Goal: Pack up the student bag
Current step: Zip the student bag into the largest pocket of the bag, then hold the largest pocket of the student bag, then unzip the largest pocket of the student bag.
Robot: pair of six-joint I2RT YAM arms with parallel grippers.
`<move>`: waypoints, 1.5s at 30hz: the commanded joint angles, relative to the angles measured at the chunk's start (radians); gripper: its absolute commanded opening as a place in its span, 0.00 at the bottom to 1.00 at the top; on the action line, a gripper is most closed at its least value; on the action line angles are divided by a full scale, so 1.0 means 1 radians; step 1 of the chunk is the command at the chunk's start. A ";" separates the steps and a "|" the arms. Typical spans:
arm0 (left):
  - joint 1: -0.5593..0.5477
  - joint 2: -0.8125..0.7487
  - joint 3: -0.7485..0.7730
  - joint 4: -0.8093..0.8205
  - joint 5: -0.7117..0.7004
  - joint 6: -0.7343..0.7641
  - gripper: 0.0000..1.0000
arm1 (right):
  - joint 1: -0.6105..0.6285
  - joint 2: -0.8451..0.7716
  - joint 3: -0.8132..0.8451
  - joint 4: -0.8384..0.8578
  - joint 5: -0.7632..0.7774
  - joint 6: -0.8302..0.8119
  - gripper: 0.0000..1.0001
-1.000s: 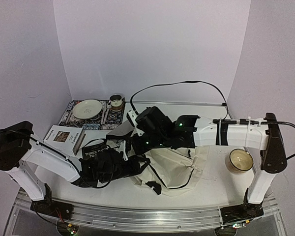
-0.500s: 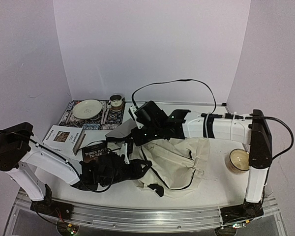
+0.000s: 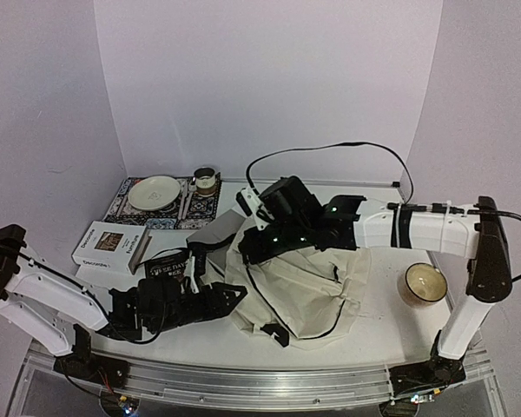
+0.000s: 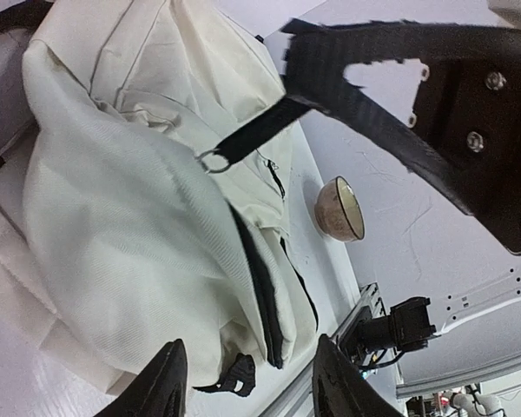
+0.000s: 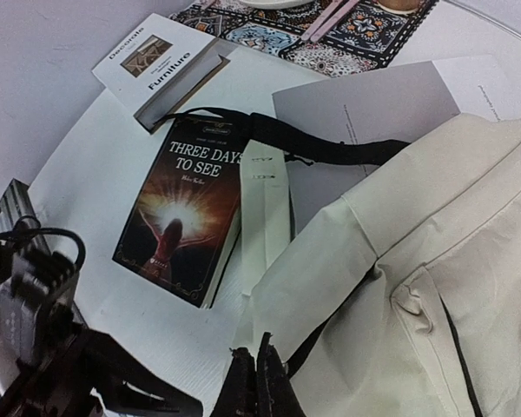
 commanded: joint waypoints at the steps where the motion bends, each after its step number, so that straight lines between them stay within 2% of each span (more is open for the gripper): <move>1: 0.042 -0.088 -0.047 0.004 0.002 -0.043 0.52 | 0.015 -0.096 -0.053 0.012 -0.024 0.012 0.00; 6: 0.150 -0.136 -0.049 -0.010 0.097 -0.048 0.54 | 0.029 -0.138 -0.112 0.010 -0.039 0.011 0.00; 11: 0.219 -0.129 0.017 -0.053 0.174 -0.045 0.57 | 0.045 -0.155 -0.131 0.010 -0.035 -0.001 0.00; 16: 0.272 -0.041 0.087 -0.095 0.235 -0.084 0.57 | 0.056 -0.156 -0.134 0.010 -0.039 -0.018 0.00; 26: 0.329 0.170 0.226 -0.112 0.459 -0.085 0.56 | 0.094 -0.177 -0.180 0.009 -0.099 -0.050 0.00; 28: 0.329 0.203 0.248 -0.112 0.492 -0.082 0.52 | 0.097 -0.178 -0.192 0.007 -0.096 -0.049 0.00; 31: 0.330 0.237 0.266 -0.111 0.512 -0.080 0.41 | 0.100 -0.185 -0.203 0.003 -0.098 -0.053 0.00; 36: 0.336 0.256 0.276 -0.111 0.518 -0.071 0.08 | 0.108 -0.212 -0.230 -0.013 -0.091 -0.054 0.00; 38: 0.343 0.256 0.276 -0.111 0.516 -0.066 0.00 | 0.109 -0.227 -0.243 -0.023 -0.091 -0.050 0.00; 45: 0.407 0.259 0.299 -0.117 0.535 -0.043 0.00 | 0.124 -0.313 -0.312 -0.151 -0.120 -0.033 0.00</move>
